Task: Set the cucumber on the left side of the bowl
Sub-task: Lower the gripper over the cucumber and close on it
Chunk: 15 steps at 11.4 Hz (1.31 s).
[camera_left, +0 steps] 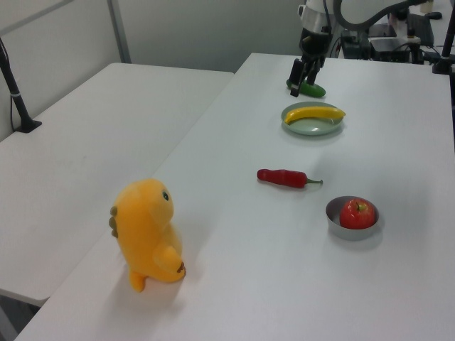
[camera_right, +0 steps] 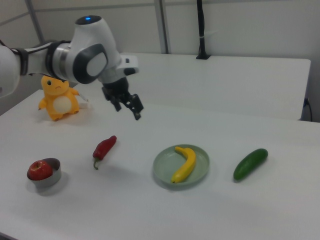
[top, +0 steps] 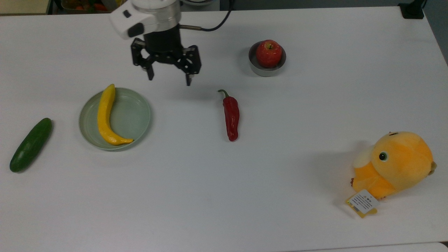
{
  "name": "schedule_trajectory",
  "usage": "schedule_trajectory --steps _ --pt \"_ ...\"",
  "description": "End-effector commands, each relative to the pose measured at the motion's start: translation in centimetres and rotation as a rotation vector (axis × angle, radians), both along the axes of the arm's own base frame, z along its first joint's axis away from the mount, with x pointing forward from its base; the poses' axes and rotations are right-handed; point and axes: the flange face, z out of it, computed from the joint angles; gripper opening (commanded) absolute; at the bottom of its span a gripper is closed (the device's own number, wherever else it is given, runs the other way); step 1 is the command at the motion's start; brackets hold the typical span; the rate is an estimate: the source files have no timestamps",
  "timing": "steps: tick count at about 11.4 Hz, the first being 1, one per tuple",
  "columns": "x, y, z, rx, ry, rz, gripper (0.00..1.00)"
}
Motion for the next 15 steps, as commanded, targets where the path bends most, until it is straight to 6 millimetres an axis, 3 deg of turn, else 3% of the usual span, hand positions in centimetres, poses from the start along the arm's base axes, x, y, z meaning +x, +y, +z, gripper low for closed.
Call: schedule_trajectory --steps 1,2,4,6,8,12,15 --pt "1.4 -7.1 -1.4 -0.027 -0.089 -0.108 1.0" --pt "1.9 -9.6 -3.1 -0.061 -0.085 -0.124 1.0" --pt "2.8 -14.1 -3.2 -0.109 -0.096 -0.176 1.0" --pt "2.0 -18.5 -3.0 -0.146 -0.107 -0.209 1.0" --pt "2.1 -22.2 -4.7 -0.172 -0.145 -0.25 1.0" --pt "3.4 -27.8 -8.4 -0.201 -0.255 -0.324 1.0" --pt "5.4 -29.2 -12.2 -0.218 -0.268 -0.327 1.0"
